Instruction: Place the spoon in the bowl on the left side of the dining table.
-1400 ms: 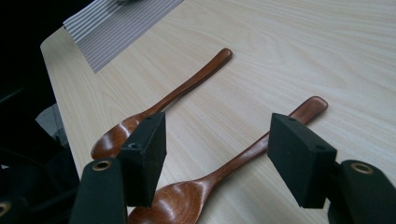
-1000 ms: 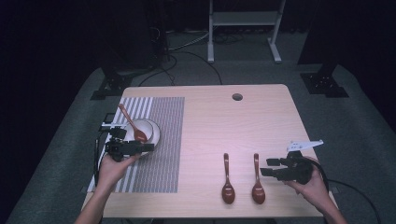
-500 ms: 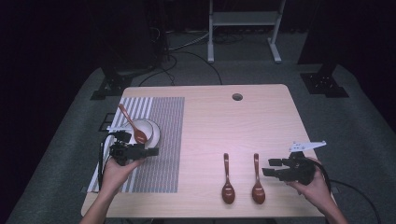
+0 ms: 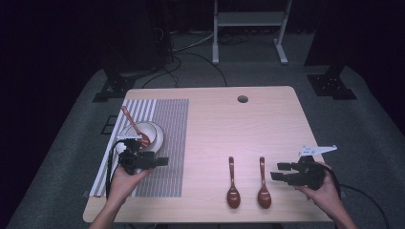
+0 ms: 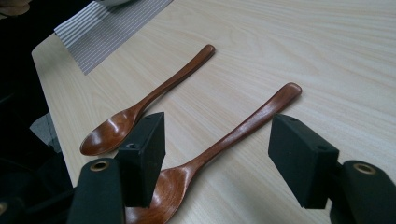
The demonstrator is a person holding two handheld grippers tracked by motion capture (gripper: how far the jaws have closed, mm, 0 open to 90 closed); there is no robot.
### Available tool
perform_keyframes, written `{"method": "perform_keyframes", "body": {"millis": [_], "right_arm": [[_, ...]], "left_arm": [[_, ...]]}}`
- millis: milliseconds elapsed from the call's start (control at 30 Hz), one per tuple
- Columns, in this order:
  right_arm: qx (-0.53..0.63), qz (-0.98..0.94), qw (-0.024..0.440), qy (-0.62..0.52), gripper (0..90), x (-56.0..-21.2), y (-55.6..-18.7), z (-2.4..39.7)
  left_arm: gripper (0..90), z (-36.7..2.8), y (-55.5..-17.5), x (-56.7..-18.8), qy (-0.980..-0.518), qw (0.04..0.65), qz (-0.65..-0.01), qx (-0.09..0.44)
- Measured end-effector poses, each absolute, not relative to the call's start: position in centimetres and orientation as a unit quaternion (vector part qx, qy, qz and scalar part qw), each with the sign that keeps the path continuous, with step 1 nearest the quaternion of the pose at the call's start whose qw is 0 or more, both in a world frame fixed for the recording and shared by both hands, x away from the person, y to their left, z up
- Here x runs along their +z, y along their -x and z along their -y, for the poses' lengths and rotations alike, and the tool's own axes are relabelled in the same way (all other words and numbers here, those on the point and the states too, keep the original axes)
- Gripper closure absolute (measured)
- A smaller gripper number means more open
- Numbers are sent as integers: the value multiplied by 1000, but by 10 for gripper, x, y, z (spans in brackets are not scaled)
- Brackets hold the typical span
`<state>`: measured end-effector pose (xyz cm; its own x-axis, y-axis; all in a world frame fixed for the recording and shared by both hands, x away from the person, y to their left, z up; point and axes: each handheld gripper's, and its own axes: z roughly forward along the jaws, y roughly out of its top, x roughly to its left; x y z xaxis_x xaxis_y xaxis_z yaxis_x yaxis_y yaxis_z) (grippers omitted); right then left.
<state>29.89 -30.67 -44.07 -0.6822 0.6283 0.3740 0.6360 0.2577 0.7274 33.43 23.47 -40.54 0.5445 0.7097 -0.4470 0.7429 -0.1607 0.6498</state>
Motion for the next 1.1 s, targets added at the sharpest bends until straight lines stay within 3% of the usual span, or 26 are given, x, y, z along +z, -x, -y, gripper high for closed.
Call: {"method": "perform_keyframes", "body": {"millis": [1100], "right_arm": [[-465, 782, 4, 414, 353, -450, -293, 319]], "left_arm": [[93, -189, -319, -426, -789, 436, -431, -45]]}}
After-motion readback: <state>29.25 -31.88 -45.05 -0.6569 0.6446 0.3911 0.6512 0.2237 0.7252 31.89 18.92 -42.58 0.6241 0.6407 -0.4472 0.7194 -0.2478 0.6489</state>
